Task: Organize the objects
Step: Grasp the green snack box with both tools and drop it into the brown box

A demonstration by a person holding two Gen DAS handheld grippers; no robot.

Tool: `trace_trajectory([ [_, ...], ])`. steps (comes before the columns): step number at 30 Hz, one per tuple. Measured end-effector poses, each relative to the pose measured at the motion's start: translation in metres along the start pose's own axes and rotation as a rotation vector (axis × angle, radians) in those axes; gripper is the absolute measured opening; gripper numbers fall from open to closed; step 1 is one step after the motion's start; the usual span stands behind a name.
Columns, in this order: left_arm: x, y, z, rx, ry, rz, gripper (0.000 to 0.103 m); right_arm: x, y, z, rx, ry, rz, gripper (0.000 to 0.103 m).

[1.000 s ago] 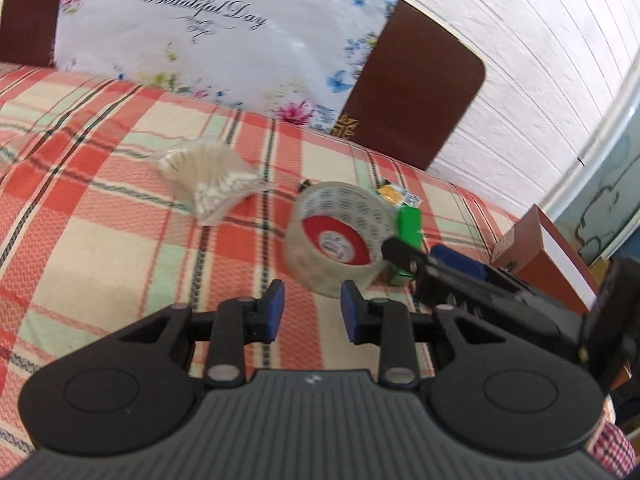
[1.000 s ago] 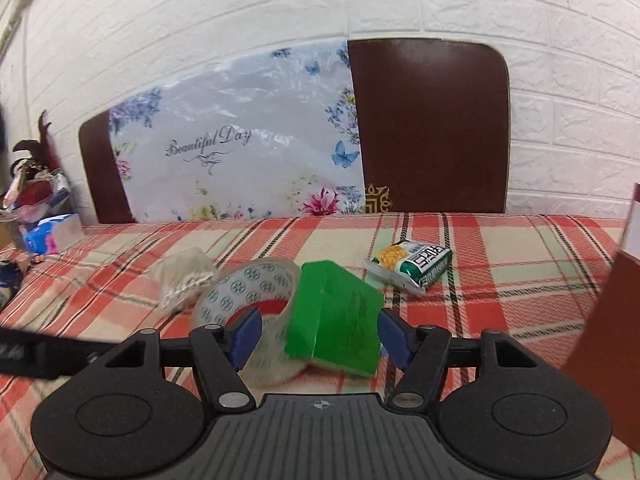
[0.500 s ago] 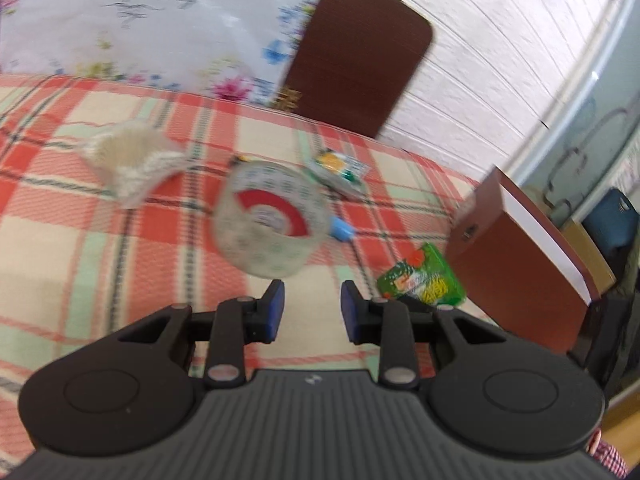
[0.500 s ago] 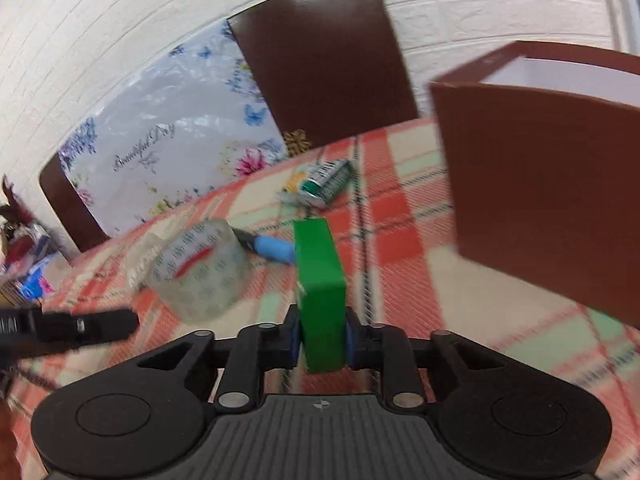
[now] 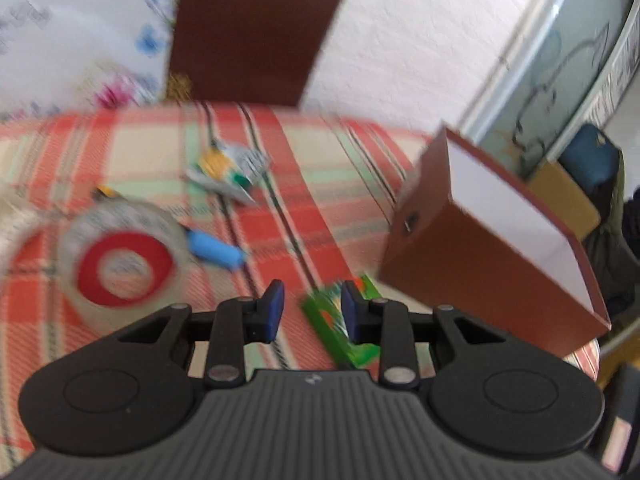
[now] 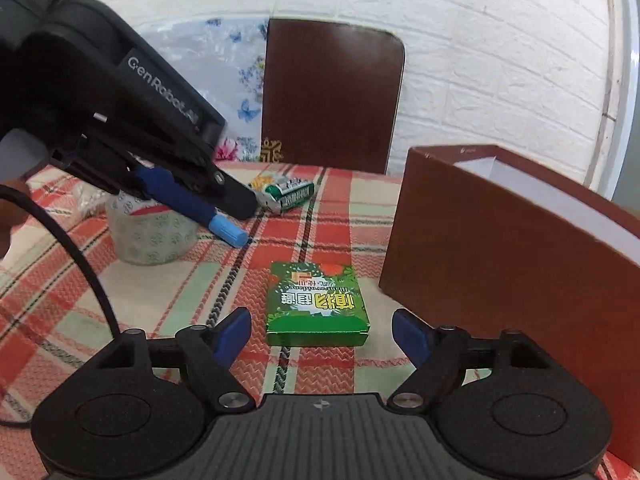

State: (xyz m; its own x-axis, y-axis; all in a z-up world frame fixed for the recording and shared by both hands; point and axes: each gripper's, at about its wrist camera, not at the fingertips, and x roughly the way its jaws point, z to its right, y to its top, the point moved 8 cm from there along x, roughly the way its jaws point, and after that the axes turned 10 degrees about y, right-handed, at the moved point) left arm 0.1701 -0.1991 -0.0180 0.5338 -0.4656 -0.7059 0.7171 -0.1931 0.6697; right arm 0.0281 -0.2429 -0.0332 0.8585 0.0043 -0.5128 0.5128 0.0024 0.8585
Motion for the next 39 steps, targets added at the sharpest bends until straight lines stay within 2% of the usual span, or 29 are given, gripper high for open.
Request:
trace_trajectory([
  [2, 0.013, -0.007, 0.005, -0.02, -0.015, -0.059, 0.036, 0.012, 0.001, 0.005, 0.017, 0.007, -0.03, 0.077],
  [4, 0.026, -0.014, 0.005, -0.041, -0.01, -0.104, 0.046, 0.022, 0.0, 0.007, 0.025, 0.019, -0.058, 0.075],
  [5, 0.032, -0.016, 0.005, -0.051, -0.008, -0.122, 0.046, 0.025, 0.001, 0.008, 0.027, 0.024, -0.063, 0.071],
  [7, 0.042, -0.02, 0.003, -0.079, -0.014, -0.147, 0.039, 0.03, 0.003, 0.009, 0.028, 0.052, -0.064, 0.057],
  [8, 0.041, -0.02, 0.004, -0.088, -0.034, -0.144, 0.032, 0.032, 0.004, 0.008, 0.022, 0.057, -0.063, 0.057],
  [9, 0.038, -0.019, 0.005, -0.089, -0.039, -0.144, 0.031, 0.032, 0.005, 0.008, 0.013, 0.052, -0.056, 0.057],
  [11, 0.025, -0.012, 0.01, -0.074, -0.043, -0.11, 0.03, 0.025, 0.01, 0.009, -0.003, 0.039, -0.011, 0.057],
  [13, 0.001, 0.001, 0.021, -0.027, -0.049, -0.041, 0.03, 0.01, 0.022, 0.009, -0.025, 0.019, 0.083, 0.057],
  [18, -0.05, 0.039, 0.076, 0.185, -0.069, 0.182, 0.03, -0.033, 0.064, 0.026, -0.077, -0.128, 0.349, 0.058],
  [21, -0.055, 0.052, 0.111, 0.3, -0.087, 0.25, 0.03, -0.048, 0.083, 0.054, -0.061, -0.211, 0.441, 0.058],
  [26, -0.017, 0.06, 0.143, 0.37, -0.067, 0.242, 0.03, -0.033, 0.088, 0.103, 0.01, -0.256, 0.405, 0.058],
  [31, 0.007, 0.056, 0.152, 0.368, -0.053, 0.19, 0.032, -0.011, 0.08, 0.133, 0.074, -0.272, 0.355, 0.059],
  [34, 0.018, 0.054, 0.149, 0.382, -0.018, 0.175, 0.033, -0.006, 0.08, 0.142, 0.086, -0.285, 0.376, 0.063],
  [35, 0.02, 0.053, 0.147, 0.378, -0.016, 0.168, 0.033, -0.005, 0.081, 0.144, 0.081, -0.293, 0.38, 0.066],
  [37, 0.017, 0.053, 0.142, 0.361, -0.011, 0.168, 0.041, -0.002, 0.082, 0.147, 0.082, -0.294, 0.379, 0.066],
  [39, 0.007, 0.052, 0.138, 0.357, -0.004, 0.186, 0.044, -0.004, 0.084, 0.146, 0.08, -0.285, 0.397, 0.066],
])
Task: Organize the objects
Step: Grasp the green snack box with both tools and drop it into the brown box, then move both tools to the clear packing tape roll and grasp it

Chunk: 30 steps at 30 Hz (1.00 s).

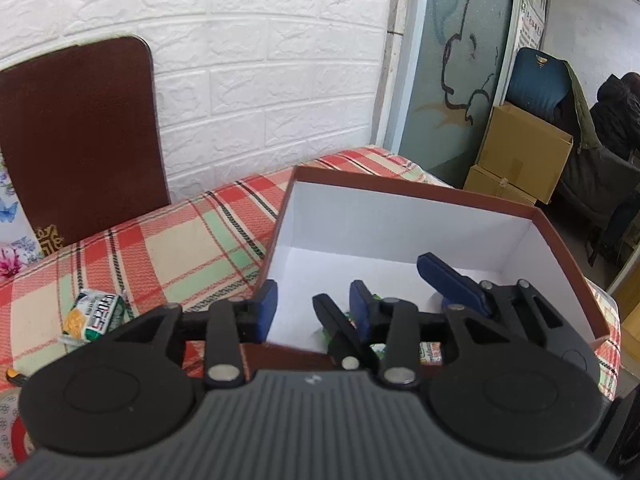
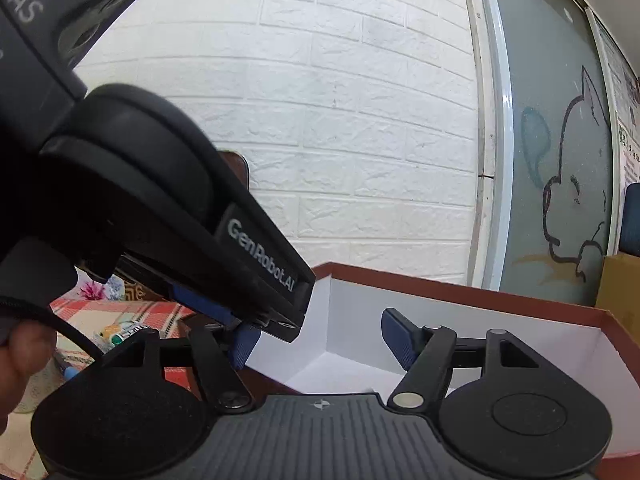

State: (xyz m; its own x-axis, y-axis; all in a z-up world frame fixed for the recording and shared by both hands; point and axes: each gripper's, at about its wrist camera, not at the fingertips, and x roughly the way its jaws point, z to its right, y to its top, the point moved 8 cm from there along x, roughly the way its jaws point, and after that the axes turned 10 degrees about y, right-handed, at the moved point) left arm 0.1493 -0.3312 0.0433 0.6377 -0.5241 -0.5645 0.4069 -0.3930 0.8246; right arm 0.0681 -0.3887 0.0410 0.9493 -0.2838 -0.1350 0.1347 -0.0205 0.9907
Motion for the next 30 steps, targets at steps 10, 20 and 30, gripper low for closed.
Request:
trace_trajectory([
  [10, -0.076, -0.041, -0.083, -0.101, 0.191, 0.081, 0.061, -0.015, -0.002, -0.057, -0.108, 0.175, 0.022, 0.068],
  [20, -0.098, -0.129, -0.209, -0.451, 0.323, -0.087, 0.056, -0.015, -0.031, -0.186, -0.215, 0.518, -0.181, 0.069],
  [30, -0.06, -0.135, -0.231, -0.541, 0.268, -0.151, 0.049, -0.01, -0.048, -0.221, -0.199, 0.578, -0.295, 0.077],
])
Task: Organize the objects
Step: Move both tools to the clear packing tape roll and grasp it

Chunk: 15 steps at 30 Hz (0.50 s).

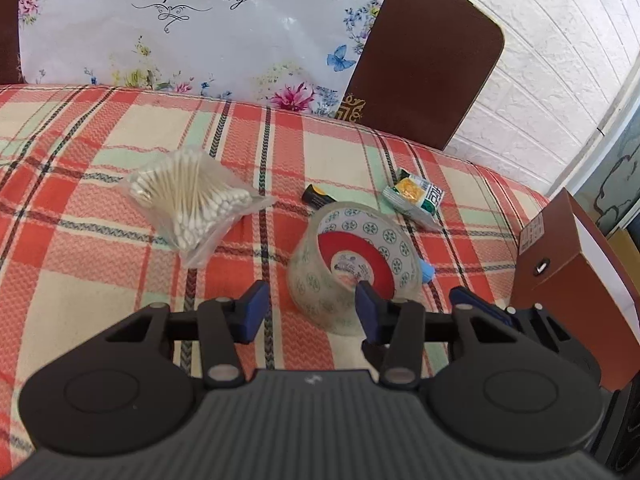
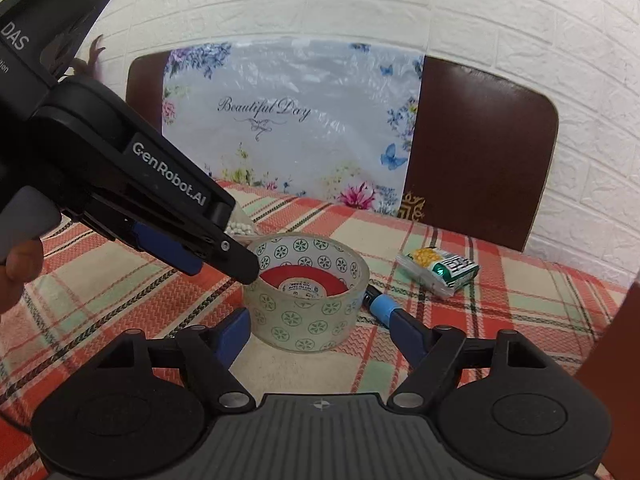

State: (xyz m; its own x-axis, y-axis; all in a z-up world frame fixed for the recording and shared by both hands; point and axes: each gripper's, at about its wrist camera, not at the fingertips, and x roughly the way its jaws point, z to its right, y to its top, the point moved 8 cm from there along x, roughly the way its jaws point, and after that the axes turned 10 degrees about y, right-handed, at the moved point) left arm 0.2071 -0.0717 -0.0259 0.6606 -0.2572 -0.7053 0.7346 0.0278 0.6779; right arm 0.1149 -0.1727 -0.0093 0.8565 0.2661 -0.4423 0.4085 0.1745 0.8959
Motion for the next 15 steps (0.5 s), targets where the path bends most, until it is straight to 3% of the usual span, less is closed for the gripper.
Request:
trace_trajectory([
  [5, 0.018, 0.014, 0.003, 0.013, 0.0, -0.006, 0.048, 0.021, 0.003, 0.01, 0.035, 0.02, -0.026, 0.084],
  [9, 0.036, 0.015, 0.003, 0.031, 0.009, -0.035, 0.027, 0.034, 0.005, 0.008, 0.028, 0.052, -0.044, 0.084],
  [12, 0.038, 0.014, 0.003, 0.027, 0.008, -0.028, 0.024, 0.044, 0.004, 0.004, 0.026, 0.076, -0.072, 0.082],
  [15, 0.02, 0.017, 0.008, 0.042, 0.007, 0.014, 0.023, 0.033, 0.005, -0.001, -0.012, 0.055, -0.029, 0.082],
])
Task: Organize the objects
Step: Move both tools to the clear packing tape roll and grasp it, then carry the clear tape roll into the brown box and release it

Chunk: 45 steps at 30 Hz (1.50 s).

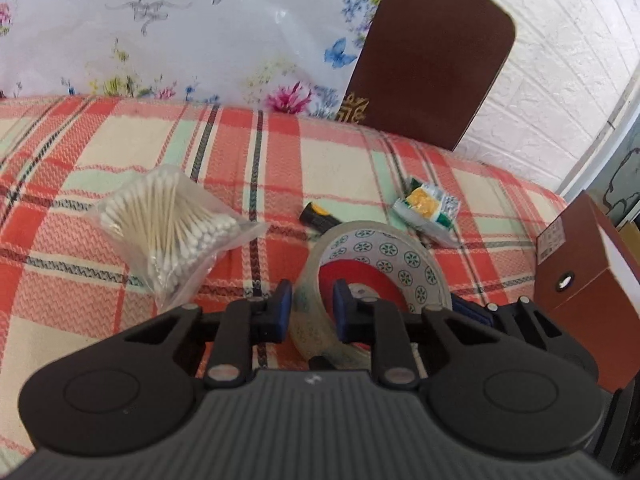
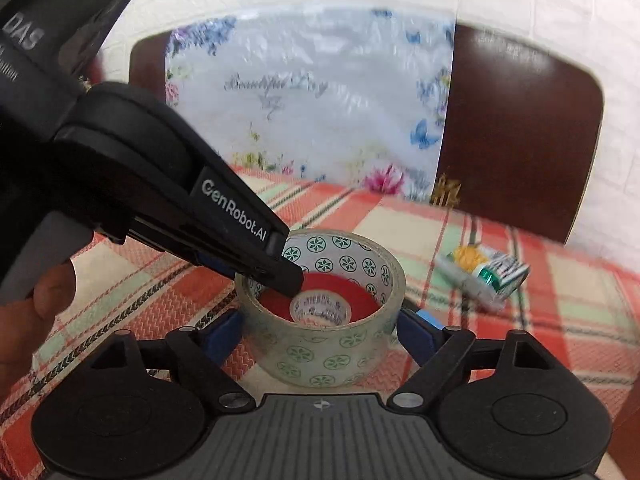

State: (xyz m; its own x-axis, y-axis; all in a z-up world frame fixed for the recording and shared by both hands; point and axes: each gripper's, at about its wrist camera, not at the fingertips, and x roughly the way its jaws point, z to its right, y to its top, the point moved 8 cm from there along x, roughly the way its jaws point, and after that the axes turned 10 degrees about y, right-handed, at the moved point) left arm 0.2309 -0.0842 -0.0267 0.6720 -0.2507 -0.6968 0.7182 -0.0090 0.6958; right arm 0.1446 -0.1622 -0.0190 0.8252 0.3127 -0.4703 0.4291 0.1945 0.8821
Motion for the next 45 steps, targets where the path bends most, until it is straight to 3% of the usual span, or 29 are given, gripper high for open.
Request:
trace_trajectory([
  [6, -0.049, 0.002, 0.02, 0.027, -0.045, 0.07, 0.02, -0.05, 0.008, -0.021, -0.089, -0.125, 0.119, 0.082],
  [13, -0.049, -0.052, 0.078, 0.138, -0.108, -0.033, 0.02, -0.107, -0.035, -0.012, -0.031, -0.214, 0.038, 0.082],
  [21, -0.041, -0.101, 0.149, 0.334, -0.135, -0.103, 0.02, -0.156, -0.092, 0.018, 0.13, -0.279, -0.052, 0.082],
  [26, -0.072, -0.077, 0.182, 0.389, -0.172, -0.012, 0.02, -0.192, -0.084, 0.029, 0.117, -0.34, 0.058, 0.082],
  [30, -0.107, -0.045, 0.226, 0.439, -0.24, 0.122, 0.02, -0.234, -0.058, 0.044, 0.026, -0.469, 0.221, 0.082],
  [33, -0.113, -0.03, 0.268, 0.495, -0.274, 0.19, 0.02, -0.258, -0.048, 0.071, 0.027, -0.558, 0.295, 0.082],
  [39, -0.091, -0.027, 0.337, 0.533, -0.344, 0.216, 0.02, -0.282, -0.061, 0.143, 0.143, -0.663, 0.289, 0.082],
  [45, -0.068, -0.035, 0.364, 0.545, -0.358, 0.197, 0.02, -0.262, -0.072, 0.197, 0.244, -0.688, 0.22, 0.083],
])
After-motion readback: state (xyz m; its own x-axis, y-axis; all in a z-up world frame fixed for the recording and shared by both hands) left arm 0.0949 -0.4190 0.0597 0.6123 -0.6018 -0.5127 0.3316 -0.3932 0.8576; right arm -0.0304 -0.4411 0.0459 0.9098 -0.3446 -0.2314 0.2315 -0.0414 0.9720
